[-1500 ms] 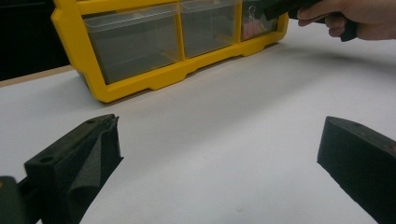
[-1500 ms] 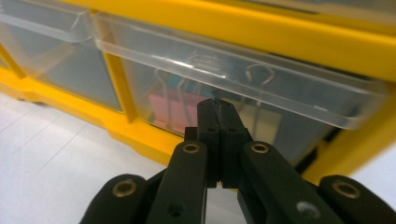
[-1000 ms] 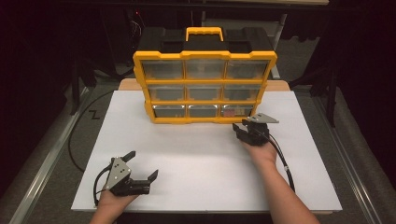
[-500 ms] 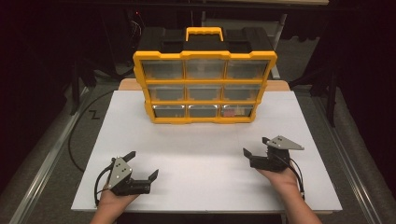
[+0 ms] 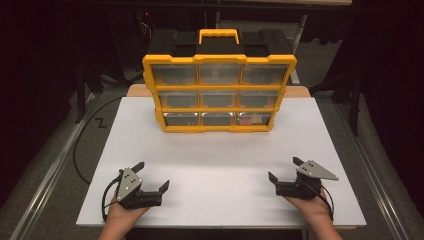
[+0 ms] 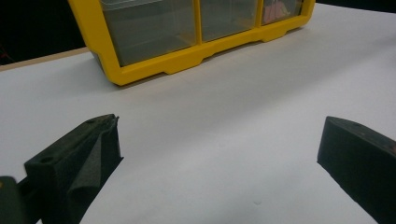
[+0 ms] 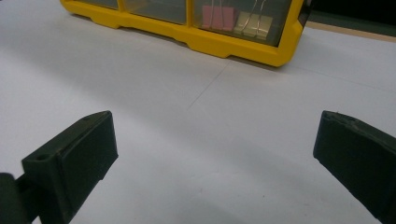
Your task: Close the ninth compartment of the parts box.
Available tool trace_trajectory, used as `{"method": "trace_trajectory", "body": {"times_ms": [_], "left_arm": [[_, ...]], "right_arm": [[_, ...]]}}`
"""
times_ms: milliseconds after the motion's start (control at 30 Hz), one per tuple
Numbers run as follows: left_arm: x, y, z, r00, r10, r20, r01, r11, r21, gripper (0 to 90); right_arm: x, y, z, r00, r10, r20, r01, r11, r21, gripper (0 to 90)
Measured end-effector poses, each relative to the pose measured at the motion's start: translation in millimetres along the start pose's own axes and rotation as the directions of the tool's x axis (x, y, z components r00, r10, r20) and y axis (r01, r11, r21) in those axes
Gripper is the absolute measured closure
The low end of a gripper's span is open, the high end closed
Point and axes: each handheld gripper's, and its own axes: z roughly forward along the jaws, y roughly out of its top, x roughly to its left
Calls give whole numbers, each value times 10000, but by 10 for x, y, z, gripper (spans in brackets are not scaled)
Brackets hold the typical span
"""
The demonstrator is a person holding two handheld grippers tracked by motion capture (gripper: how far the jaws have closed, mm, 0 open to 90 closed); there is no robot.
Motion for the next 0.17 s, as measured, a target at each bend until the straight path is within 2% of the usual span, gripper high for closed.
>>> {"method": "trace_trajectory", "body": {"times_ms": [167], "left_arm": [[36,-11,-34,9994,-239,-248,238,9997,-79,3]], "right_arm": [[24,-13,16,9998,-172,-137,173,9998,66,6]]}}
